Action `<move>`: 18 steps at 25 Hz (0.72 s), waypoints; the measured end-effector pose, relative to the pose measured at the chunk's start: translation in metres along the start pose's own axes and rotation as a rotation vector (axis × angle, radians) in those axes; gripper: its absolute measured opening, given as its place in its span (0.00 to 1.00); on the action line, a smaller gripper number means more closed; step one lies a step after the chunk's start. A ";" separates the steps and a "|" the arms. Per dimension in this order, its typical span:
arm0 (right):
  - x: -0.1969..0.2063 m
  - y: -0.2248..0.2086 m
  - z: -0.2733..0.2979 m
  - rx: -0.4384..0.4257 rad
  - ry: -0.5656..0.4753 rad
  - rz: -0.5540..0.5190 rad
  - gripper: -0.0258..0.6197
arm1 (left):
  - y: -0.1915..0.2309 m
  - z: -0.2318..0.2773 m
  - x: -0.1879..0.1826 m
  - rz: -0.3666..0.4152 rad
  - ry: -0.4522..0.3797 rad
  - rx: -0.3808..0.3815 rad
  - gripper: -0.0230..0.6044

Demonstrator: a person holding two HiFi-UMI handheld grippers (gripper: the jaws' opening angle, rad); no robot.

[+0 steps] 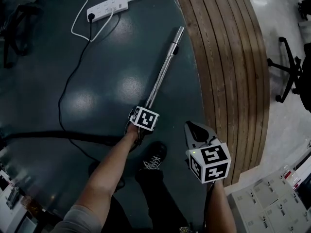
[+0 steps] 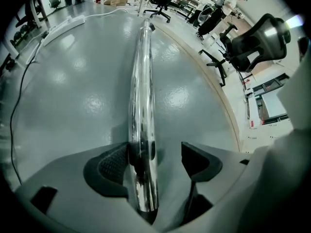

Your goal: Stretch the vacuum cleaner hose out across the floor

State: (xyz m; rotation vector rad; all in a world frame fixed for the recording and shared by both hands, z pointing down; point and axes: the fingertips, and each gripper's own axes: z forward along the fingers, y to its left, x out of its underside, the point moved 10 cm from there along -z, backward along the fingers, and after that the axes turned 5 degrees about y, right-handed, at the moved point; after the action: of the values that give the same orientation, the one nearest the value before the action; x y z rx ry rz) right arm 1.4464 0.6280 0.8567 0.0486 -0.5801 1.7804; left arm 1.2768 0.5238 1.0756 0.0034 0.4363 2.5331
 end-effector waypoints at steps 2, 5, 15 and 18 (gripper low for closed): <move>0.003 0.001 -0.003 0.003 0.002 0.000 0.06 | -0.003 -0.005 0.001 0.002 -0.015 -0.004 0.59; 0.006 0.004 -0.010 0.016 0.001 0.007 0.06 | -0.007 -0.025 0.002 0.007 -0.047 -0.005 0.60; -0.010 0.065 -0.088 -0.050 -0.090 0.034 0.06 | -0.048 -0.196 0.008 0.122 -0.394 0.113 0.27; -0.019 0.106 -0.122 -0.075 -0.153 0.026 0.06 | -0.067 -0.266 0.027 0.236 -0.525 0.069 0.05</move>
State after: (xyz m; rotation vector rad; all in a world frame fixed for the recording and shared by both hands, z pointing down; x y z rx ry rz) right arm 1.3868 0.6420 0.7058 0.1268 -0.7607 1.7889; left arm 1.2644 0.5089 0.8009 0.7663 0.3217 2.6056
